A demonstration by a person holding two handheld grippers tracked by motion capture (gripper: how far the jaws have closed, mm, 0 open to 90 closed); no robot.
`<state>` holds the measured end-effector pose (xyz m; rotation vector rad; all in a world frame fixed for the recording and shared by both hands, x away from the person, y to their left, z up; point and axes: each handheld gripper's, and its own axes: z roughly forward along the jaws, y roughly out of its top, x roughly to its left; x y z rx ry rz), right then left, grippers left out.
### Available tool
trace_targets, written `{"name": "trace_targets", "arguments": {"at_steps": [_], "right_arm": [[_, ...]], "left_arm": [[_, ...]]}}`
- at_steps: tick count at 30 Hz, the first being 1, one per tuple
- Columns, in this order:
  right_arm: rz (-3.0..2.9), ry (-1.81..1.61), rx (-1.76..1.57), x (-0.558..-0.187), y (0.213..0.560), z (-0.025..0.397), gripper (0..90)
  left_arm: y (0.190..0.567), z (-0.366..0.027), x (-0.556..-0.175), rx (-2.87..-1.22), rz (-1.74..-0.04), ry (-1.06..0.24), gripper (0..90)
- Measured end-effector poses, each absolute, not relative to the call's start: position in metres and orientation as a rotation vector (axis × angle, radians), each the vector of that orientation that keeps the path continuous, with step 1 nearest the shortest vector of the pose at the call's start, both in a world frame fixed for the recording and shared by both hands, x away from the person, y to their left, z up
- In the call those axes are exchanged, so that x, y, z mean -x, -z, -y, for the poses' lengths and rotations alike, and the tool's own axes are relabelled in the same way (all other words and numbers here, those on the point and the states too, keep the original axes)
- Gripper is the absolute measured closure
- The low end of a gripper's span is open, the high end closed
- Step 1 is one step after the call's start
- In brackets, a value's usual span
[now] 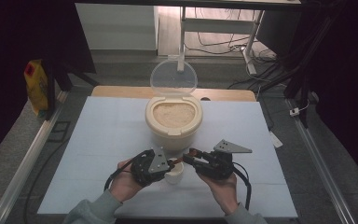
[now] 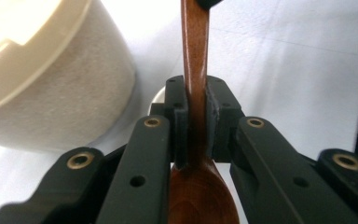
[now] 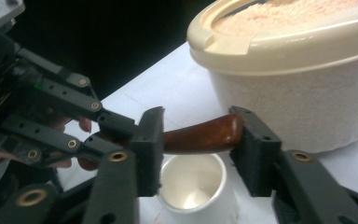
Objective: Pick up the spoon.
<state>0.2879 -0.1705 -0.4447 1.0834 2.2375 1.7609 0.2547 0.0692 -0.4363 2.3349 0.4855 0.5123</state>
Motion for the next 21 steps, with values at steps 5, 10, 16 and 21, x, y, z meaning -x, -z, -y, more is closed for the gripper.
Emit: {"name": "trace_targets", "arguments": {"at_steps": [5, 10, 16, 21], "right_arm": [[-2.207, -1.792, -1.102, -0.2870, 0.4437, 0.1711, 62.7], [-2.177, -1.833, -1.140, -0.2875, 0.4440, 0.1705, 67.4], [-2.195, -1.940, -1.097, -0.2875, 0.4407, 0.1718, 80.1], [-2.205, -1.981, -1.059, -0.2865, 0.4386, 0.1706, 83.0]], "left_arm": [[0.4366, -0.0686, -0.2540, -2.320, -0.490, -0.521, 79.7], [0.4380, -0.0682, -0.2538, -2.321, -0.498, -0.535, 79.8], [0.4406, -0.0688, -0.2567, -2.328, -0.511, -0.522, 79.2], [0.4413, -0.0711, -0.2581, -2.314, -0.519, -0.502, 78.1]]}}
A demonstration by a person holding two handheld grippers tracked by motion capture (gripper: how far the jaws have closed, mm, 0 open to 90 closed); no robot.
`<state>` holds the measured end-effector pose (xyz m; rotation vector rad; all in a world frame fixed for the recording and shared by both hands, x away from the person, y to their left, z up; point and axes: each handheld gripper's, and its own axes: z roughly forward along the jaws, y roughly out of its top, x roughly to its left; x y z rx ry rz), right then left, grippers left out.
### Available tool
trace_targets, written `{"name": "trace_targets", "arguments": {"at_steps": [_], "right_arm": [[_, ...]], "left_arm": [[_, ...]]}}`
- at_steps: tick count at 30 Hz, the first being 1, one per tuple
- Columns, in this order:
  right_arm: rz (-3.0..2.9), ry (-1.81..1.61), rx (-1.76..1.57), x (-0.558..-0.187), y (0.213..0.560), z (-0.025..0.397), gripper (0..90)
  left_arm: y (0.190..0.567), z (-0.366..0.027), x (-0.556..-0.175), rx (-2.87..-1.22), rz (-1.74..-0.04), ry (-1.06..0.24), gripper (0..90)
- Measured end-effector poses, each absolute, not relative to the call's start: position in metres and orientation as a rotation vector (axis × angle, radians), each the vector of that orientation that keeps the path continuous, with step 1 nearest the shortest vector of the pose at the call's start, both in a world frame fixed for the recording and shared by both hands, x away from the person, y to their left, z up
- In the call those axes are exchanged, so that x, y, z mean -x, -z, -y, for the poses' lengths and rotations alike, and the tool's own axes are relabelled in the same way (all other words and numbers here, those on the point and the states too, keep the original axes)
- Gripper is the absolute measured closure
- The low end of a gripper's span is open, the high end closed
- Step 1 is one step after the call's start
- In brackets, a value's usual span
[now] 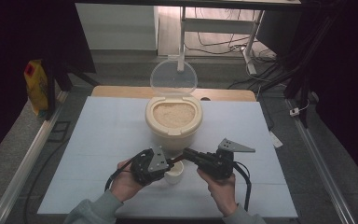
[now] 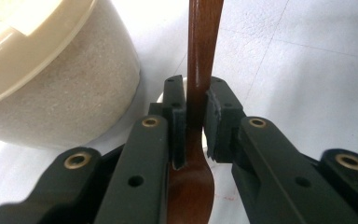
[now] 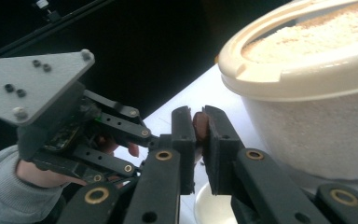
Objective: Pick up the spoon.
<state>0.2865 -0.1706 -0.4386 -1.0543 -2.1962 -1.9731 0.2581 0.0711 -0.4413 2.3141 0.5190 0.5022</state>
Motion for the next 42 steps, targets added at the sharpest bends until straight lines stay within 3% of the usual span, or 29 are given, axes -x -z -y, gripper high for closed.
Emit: {"name": "trace_targets", "arguments": {"at_steps": [4, 6, 7, 9, 15, 31, 42], "right_arm": [[2.228, 1.994, 1.048, -0.286, 0.437, 0.171, 83.1], [2.214, 2.019, 1.050, -0.287, 0.436, 0.174, 83.2], [2.214, 2.019, 1.050, -0.287, 0.436, 0.174, 83.2], [2.199, 2.039, 1.048, -0.288, 0.435, 0.179, 83.2], [2.186, 2.084, 1.043, -0.290, 0.431, 0.188, 83.1], [2.164, 2.164, 1.029, -0.293, 0.421, 0.209, 83.1], [2.154, 2.205, 1.009, -0.292, 0.411, 0.217, 83.1]], "left_arm": [[0.441, -0.074, -0.259, -2.292, -0.538, -0.493, 70.8], [0.440, -0.077, -0.259, -2.269, -0.544, -0.486, 57.0], [0.440, -0.080, -0.259, -2.253, -0.554, -0.487, 57.0], [0.440, -0.087, -0.258, -2.218, -0.585, -0.486, 43.4], [0.448, -0.124, -0.255, -2.120, -0.712, -0.447, 32.7], [0.484, -0.198, -0.243, -2.039, -0.925, -0.442, 27.3], [0.496, -0.213, -0.241, -2.029, -0.993, -0.421, 25.9]]}}
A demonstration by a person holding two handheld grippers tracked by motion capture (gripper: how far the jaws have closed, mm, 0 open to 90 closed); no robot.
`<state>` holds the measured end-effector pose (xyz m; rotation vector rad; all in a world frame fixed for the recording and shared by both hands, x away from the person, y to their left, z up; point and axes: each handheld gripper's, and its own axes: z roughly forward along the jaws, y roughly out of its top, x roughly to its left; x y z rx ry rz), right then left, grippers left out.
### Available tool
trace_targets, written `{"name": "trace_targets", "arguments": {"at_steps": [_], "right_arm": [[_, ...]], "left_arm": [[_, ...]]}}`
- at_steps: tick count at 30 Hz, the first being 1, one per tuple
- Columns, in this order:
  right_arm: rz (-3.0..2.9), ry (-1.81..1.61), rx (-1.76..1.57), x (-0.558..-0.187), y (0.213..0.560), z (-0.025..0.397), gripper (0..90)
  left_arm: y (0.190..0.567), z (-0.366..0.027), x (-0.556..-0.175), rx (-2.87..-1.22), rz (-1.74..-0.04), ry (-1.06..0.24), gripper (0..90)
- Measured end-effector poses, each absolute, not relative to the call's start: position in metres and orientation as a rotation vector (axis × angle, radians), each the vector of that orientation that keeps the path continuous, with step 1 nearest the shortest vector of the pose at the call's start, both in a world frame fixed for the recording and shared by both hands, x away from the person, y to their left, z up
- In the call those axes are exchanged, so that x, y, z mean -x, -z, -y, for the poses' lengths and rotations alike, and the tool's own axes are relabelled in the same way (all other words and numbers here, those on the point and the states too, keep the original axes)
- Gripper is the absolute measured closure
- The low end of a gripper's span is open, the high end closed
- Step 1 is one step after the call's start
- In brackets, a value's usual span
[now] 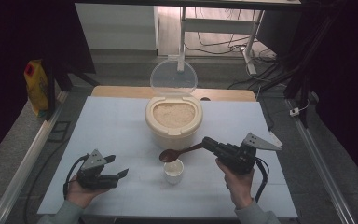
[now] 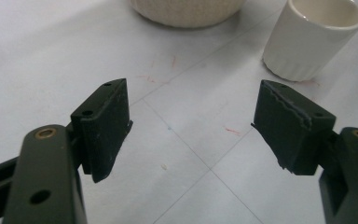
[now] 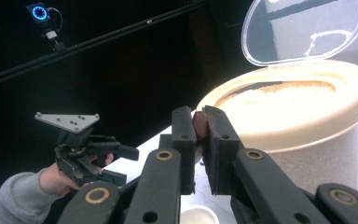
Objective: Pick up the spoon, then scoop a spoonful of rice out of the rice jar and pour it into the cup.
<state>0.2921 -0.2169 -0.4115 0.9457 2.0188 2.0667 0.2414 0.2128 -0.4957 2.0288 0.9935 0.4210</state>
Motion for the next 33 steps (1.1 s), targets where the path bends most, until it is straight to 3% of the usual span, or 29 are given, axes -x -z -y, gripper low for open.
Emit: {"name": "trace_targets", "arguments": {"at_steps": [23, 33], "right_arm": [[-1.892, -2.134, -0.934, -0.294, 0.386, 0.231, 83.2], [-1.799, -2.126, -1.023, -0.322, 0.373, 0.234, 83.1]], "left_arm": [[0.505, -0.222, -0.240, -2.062, -1.032, -0.415, 21.8], [0.506, -0.220, -0.241, -2.080, -1.024, -0.408, 21.2]]}}
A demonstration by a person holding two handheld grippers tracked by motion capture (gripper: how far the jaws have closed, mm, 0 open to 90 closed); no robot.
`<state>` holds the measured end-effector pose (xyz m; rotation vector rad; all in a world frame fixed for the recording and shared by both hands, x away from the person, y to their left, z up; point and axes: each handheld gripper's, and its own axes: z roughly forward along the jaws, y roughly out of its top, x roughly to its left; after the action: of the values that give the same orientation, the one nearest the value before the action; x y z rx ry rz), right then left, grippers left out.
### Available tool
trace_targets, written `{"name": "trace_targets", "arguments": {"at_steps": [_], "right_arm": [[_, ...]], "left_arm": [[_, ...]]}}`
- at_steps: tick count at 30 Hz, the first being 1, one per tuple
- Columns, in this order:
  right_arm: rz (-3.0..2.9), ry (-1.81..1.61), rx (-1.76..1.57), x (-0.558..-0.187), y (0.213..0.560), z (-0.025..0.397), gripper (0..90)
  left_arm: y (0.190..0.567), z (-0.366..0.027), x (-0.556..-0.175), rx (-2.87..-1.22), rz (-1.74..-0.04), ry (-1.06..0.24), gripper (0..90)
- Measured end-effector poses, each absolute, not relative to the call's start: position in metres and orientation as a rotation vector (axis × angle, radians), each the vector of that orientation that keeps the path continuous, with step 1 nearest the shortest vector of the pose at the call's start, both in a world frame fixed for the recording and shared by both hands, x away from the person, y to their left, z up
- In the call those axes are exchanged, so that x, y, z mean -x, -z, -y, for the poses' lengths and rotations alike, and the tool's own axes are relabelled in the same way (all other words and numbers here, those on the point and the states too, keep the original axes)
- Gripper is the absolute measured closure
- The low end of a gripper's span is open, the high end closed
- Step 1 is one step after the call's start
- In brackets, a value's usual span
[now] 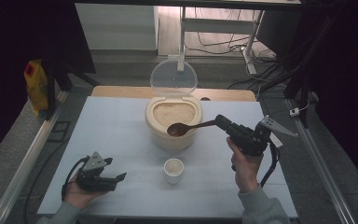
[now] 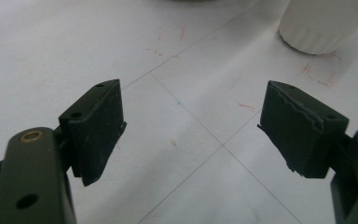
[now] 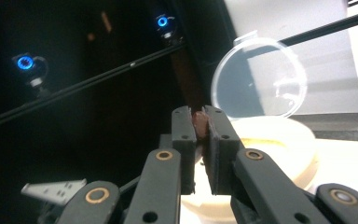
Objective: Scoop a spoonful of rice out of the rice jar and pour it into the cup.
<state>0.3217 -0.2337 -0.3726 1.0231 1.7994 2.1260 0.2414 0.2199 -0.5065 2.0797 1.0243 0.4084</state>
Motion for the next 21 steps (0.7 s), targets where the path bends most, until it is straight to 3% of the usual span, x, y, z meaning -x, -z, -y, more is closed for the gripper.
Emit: {"name": "trace_targets", "arguments": {"at_steps": [21], "right_arm": [[-1.732, -1.932, -1.091, -0.358, 0.367, 0.228, 83.1]], "left_arm": [[0.508, -0.219, -0.244, -2.097, -1.020, -0.402, 20.3]]}}
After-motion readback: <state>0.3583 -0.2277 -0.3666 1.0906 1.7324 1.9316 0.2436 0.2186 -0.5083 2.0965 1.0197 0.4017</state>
